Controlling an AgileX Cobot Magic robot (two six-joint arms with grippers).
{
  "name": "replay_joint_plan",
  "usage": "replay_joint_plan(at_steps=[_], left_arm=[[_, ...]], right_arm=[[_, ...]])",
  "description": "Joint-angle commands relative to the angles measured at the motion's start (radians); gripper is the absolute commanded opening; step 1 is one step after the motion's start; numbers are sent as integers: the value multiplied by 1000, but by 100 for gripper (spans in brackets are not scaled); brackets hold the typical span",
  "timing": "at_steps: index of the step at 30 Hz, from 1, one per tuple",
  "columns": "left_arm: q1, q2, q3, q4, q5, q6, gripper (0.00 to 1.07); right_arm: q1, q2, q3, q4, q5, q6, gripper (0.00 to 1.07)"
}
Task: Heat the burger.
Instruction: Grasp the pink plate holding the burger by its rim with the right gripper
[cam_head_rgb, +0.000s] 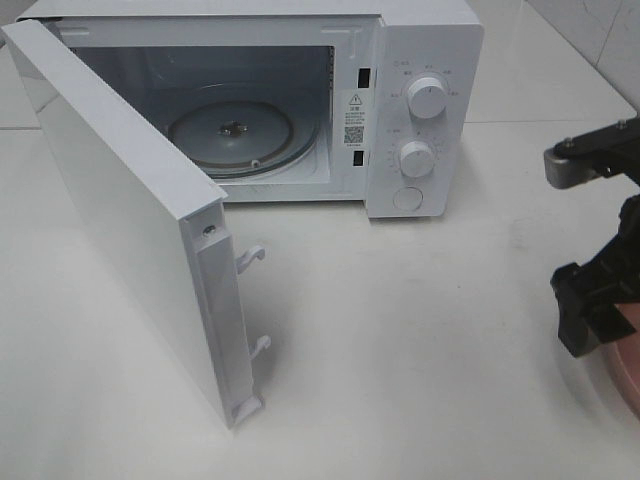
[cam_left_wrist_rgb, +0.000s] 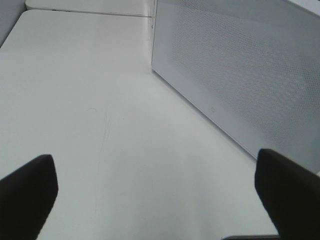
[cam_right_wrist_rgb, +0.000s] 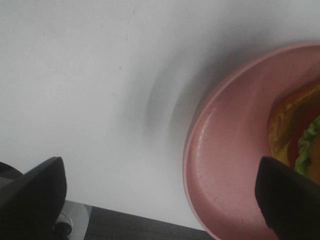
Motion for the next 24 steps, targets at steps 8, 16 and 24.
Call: replay_joint_plan(at_steps=[8, 16, 24], left_arm=[[4, -15, -1, -4, -13, 0, 100], [4, -15, -1, -4, -13, 0, 100], [4, -15, -1, -4, -13, 0, 100]], right_arm=[[-56, 0, 124, -10, -93, 3, 99], [-123, 37, 159, -7, -182, 1, 97], [-154, 154, 159, -7, -268, 1, 95]])
